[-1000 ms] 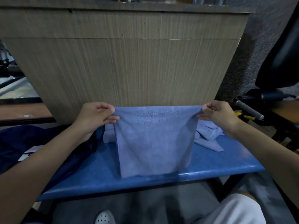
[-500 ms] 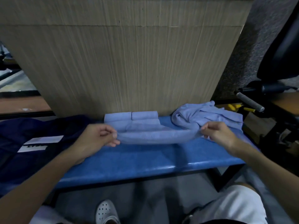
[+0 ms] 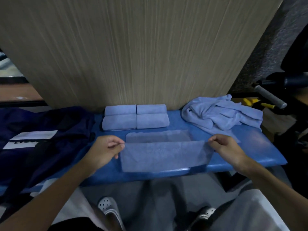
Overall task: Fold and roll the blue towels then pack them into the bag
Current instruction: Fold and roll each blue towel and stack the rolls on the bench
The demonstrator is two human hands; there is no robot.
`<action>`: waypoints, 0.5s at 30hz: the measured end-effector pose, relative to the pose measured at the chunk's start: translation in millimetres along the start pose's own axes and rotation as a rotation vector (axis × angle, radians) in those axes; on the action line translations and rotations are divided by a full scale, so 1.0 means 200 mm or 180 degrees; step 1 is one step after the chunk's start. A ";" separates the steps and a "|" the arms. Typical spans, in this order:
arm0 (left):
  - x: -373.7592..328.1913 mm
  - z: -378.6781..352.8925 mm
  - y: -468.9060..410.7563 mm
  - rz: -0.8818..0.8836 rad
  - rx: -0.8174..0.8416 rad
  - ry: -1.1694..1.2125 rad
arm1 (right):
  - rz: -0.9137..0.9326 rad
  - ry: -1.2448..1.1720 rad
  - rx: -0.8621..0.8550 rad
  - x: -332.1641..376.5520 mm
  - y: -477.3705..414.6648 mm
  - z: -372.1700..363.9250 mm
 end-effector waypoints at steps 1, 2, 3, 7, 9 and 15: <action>0.01 0.01 -0.04 -0.0003 -0.0070 0.0060 | 0.0044 0.0000 -0.0068 -0.01 -0.04 -0.01; 0.02 0.01 -0.09 -0.0004 -0.0127 0.0115 | 0.0076 0.0048 -0.0124 -0.01 -0.08 -0.02; 0.03 0.01 -0.13 0.0000 -0.0169 0.0143 | 0.0100 0.0103 -0.0167 -0.02 -0.12 -0.03; 0.10 -0.01 -0.29 0.0038 -0.0329 0.0150 | 0.0147 0.0273 -0.0379 -0.07 -0.30 -0.08; 0.16 -0.02 -0.35 0.0108 -0.0380 0.0126 | 0.0163 0.0372 -0.0441 -0.09 -0.37 -0.11; 0.21 -0.03 -0.49 0.0136 -0.0380 -0.0341 | 0.0156 0.0744 -0.0491 -0.18 -0.50 -0.16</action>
Point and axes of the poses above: each hand's wrist, its own y-axis away from the middle knuckle, its own z-axis out of the back of the hand, x = y × z, the point moved 7 cm from there along -y, towards the middle knuckle, and after that the axes turned 9 degrees about x, right-handed, at the moved point
